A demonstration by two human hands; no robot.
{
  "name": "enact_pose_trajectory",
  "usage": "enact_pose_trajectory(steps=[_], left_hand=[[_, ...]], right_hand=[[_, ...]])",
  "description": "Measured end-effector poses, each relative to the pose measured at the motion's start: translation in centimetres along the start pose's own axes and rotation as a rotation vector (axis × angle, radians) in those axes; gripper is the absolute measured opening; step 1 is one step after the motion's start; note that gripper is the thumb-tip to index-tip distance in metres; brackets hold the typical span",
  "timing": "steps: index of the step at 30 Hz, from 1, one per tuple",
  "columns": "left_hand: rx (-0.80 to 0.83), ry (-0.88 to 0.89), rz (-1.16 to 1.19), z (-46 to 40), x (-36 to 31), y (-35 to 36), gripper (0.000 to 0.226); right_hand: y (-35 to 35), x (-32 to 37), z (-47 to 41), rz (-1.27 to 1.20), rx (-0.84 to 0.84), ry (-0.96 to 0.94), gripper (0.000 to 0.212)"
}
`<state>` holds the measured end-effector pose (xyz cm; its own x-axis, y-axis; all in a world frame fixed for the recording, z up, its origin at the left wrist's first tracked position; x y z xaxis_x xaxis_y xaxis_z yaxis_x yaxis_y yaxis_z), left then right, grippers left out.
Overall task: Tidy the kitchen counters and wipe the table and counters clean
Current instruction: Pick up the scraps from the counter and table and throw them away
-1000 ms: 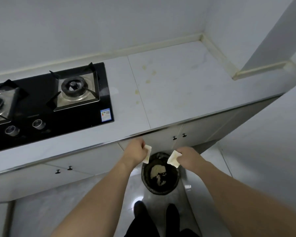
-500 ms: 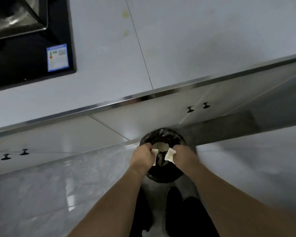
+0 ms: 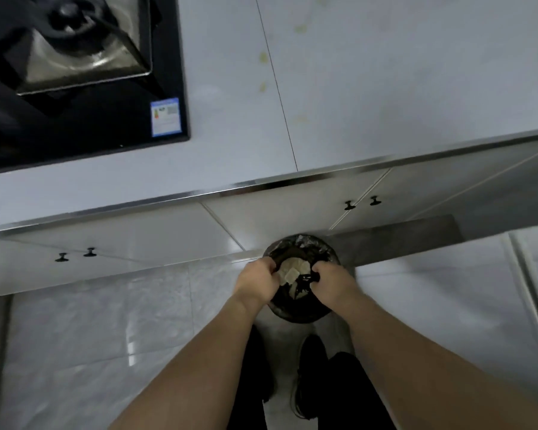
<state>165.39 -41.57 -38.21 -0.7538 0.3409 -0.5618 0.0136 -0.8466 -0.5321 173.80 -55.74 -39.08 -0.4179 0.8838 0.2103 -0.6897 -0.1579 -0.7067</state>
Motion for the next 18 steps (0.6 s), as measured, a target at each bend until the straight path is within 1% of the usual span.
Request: enact_pose_trajectory(steps=[6,10,13,16,18], left_hand=[[-0.064,0.032,-0.051,12.0,-4.4,-7.8,0.028],[-0.182,0.042,-0.049,18.9,-4.2,-12.6,0.037],[-0.314,-0.017,-0.032,24.4,-0.5,-15.3,0.038],[-0.401,-0.126,-0.042,29.7,4.0,-17.5,0.037],[-0.489,-0.203,-0.009,33.2,7.2,-19.2,0.038]], right_hand=[[-7.2,5.0,11.3,0.073,0.014,-0.1,0.027],[-9.4,9.8,15.8,0.179,0.005,-0.248,0.037],[-9.0,15.5,18.5,0.249,-0.003,-0.391,0.041],[-7.8,21.1,21.2,0.333,-0.002,-0.505,0.045],[-6.6,25.0,23.1,0.375,-0.011,-0.589,0.043]])
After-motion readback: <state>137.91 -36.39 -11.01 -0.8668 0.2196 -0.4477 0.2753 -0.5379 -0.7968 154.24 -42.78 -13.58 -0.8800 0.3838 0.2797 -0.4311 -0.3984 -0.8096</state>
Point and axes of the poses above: each hand's wrist, its own z-axis away from the middle knuckle, its own y-axis out of the palm, x = y × z, the point moved 2 cm from there along -z, towards the middle knuckle, and after that the axes turned 11 degrees about z, right-handed, at the moved point
